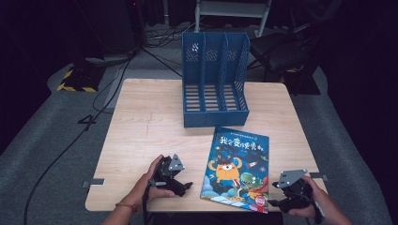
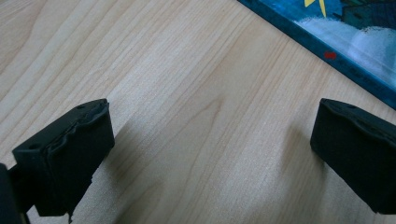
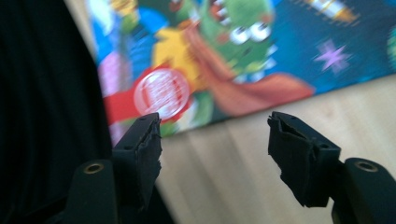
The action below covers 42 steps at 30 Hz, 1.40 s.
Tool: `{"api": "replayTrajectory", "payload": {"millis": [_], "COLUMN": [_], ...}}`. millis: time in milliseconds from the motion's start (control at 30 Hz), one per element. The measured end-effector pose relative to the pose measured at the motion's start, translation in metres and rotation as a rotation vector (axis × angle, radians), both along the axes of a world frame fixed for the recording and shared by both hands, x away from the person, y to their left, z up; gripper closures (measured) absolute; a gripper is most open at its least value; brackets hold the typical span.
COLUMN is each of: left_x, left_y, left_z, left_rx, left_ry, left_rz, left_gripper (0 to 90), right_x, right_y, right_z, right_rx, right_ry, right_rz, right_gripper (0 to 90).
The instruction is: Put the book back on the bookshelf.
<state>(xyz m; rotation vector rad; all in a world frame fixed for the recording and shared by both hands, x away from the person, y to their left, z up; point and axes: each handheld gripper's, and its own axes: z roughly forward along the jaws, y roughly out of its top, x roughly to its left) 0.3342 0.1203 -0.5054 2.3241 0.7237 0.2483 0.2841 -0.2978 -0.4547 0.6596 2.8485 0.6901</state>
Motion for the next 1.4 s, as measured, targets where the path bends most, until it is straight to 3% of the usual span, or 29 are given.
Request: {"api": "replayTrajectory", "payload": {"millis": [167, 333, 567, 933, 1067, 1400], "left_x": [0.000, 0.001, 0.002, 0.002, 0.002, 0.002], "left_y": [-0.001, 0.000, 0.000, 0.000, 0.000, 0.000], "left_z": [0.000, 0.000, 0.000, 0.000, 0.000, 0.000], "left_rx": [-0.001, 0.000, -0.001, -0.001, -0.001, -0.001], "left_ry": [0.001, -0.001, -0.002, -0.002, -0.002, -0.002], "left_rz": [0.006, -0.004, -0.009, -0.009, -0.009, -0.009], "left_gripper": [0.3, 0.3, 0.3, 0.3, 0.3, 0.3], "right_x": [-0.017, -0.024, -0.027, -0.030, -0.030, -0.029], "right_y": [-0.004, 0.000, 0.004, 0.010, 0.010, 0.007], "right_z": [-0.004, -0.008, -0.014, -0.018, -0.018, -0.020], "right_rx": [-0.002, -0.034, -0.058, -0.101, -0.084, 0.017], "right_ry": [0.013, 0.048, 0.050, 0.007, 0.004, 0.039], "right_rz": [-0.018, 0.013, 0.022, 0.018, 0.027, 0.026], "right_gripper": [43.4, 53.2, 47.6, 42.3, 40.2, 39.5]}}
